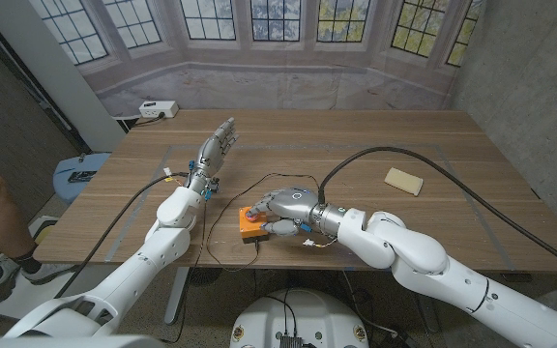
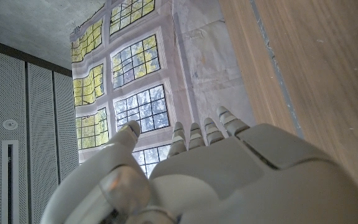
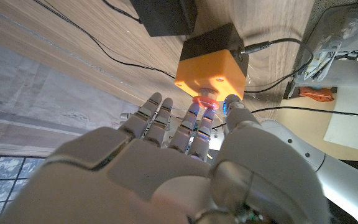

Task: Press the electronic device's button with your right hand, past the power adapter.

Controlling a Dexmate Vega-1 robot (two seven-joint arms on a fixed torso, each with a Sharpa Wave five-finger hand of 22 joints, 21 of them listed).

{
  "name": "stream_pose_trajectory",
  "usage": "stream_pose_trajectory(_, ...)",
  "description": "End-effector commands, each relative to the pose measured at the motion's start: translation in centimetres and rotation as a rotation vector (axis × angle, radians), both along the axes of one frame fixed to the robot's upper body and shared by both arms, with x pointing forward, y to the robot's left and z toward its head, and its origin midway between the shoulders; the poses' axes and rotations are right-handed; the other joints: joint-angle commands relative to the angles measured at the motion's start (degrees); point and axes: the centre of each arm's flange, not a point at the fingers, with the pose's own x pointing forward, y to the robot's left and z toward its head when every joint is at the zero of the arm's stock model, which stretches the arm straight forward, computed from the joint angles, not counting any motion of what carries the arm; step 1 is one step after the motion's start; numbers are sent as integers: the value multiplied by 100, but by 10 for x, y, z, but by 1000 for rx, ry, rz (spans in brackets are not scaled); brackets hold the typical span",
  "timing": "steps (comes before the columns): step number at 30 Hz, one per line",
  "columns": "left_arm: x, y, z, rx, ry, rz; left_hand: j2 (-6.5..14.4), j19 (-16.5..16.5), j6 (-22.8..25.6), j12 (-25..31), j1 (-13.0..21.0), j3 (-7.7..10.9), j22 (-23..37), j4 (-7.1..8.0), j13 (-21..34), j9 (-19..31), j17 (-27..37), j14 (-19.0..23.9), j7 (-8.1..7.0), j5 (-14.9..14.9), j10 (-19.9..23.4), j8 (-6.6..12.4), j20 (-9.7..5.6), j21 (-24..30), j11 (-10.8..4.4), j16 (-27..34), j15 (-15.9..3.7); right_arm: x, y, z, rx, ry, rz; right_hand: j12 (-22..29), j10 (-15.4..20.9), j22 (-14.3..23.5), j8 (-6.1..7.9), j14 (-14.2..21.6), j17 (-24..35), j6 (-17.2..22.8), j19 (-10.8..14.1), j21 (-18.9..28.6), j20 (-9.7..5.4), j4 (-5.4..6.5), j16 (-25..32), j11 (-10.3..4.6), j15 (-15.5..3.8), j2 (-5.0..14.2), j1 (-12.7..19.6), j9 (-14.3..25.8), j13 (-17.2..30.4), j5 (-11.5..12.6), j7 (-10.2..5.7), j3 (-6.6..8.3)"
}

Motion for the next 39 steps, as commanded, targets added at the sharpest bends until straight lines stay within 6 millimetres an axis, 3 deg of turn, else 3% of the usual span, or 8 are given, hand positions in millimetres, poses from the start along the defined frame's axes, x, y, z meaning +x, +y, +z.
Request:
stream_pose_trajectory(1, -1, -2, -2, 2, 1, 0, -11, 44, 63, 29, -40, 38, 31, -8, 8, 29, 20, 9, 16, 2, 34, 18, 8, 40, 34, 17, 27, -3, 0, -7, -13, -18, -6, 34, 66, 12, 45, 48, 26, 66, 56, 34, -160, -2, 33, 9, -407, -9, 91, 18, 26, -12, -4, -31)
stream_pose_trajectory(39, 3, -6, -10, 21, 10, 0, -14, 44, 65, 29, -62, 64, 31, -25, 9, 30, 20, 17, 25, 2, 47, 15, 6, 39, 20, 16, 3, 20, -3, -39, -3, 30, -13, 36, 147, 11, 43, 49, 40, 129, 69, 28, -230, 15, 37, 7, -473, 36, 136, 21, 30, -15, -39, -45)
